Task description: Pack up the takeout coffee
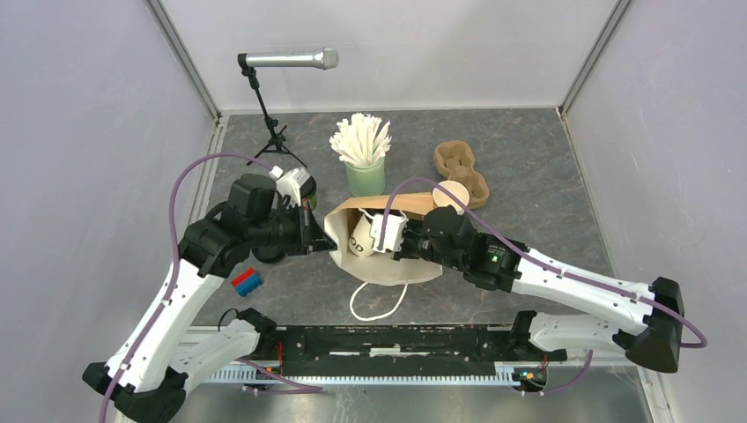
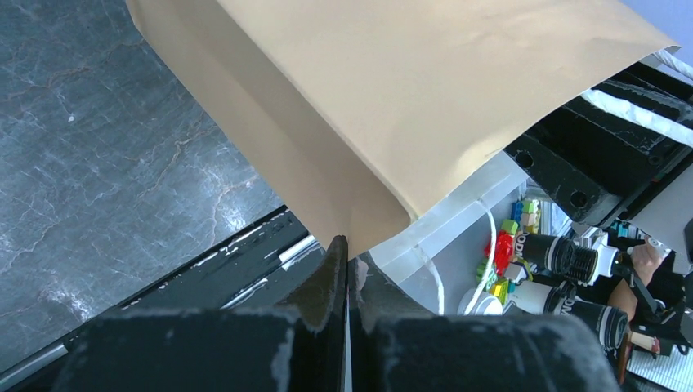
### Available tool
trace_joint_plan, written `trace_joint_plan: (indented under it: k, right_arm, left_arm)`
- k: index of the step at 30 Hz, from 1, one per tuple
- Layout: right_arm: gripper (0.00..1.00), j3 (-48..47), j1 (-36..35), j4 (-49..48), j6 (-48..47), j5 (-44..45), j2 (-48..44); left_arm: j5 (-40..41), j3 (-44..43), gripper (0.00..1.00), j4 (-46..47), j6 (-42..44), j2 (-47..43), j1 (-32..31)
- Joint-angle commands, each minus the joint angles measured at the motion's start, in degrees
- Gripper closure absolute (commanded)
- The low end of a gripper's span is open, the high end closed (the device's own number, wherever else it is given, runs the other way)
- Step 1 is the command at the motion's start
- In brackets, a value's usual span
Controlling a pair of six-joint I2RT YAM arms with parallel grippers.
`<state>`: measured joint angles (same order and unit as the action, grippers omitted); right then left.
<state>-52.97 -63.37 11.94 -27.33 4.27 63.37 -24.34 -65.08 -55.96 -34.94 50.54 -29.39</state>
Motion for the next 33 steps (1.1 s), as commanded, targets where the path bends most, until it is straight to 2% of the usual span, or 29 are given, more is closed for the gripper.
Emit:
trace_joint_plan:
  k: [1, 11, 21, 28, 33]
  right_arm:
    - [1.0, -4.2, -0.8, -4.3, 1.4, 1.0, -2.4]
    - [1.0, -3.5, -0.8, -6.9, 5.2, -1.2, -3.0]
    - [1.0, -2.2, -1.2, -11.1, 7.5, -6.2, -0.6]
    - [1.0, -3.8, -1.5, -10.5, 7.1, -6.2, -0.3]
    - [1.0, -4.0, -1.5, -9.4, 7.3, -4.7, -2.0]
  left_arm:
    - [2.2, -3.3, 0.98, 0.2, -2.4, 0.2, 0.0]
    - [5.0, -10.3, 0.98, -11.3, -2.5, 1.7, 0.0]
    - [5.8, -13.3, 0.98, -21.4, -4.9, 4.6, 0.0]
    - [7.3, -19.3, 0.98, -25.4, -6.3, 9.2, 0.0]
    - [8.9, -20.6, 0.98, -27.2, -7.2, 10.4, 0.0]
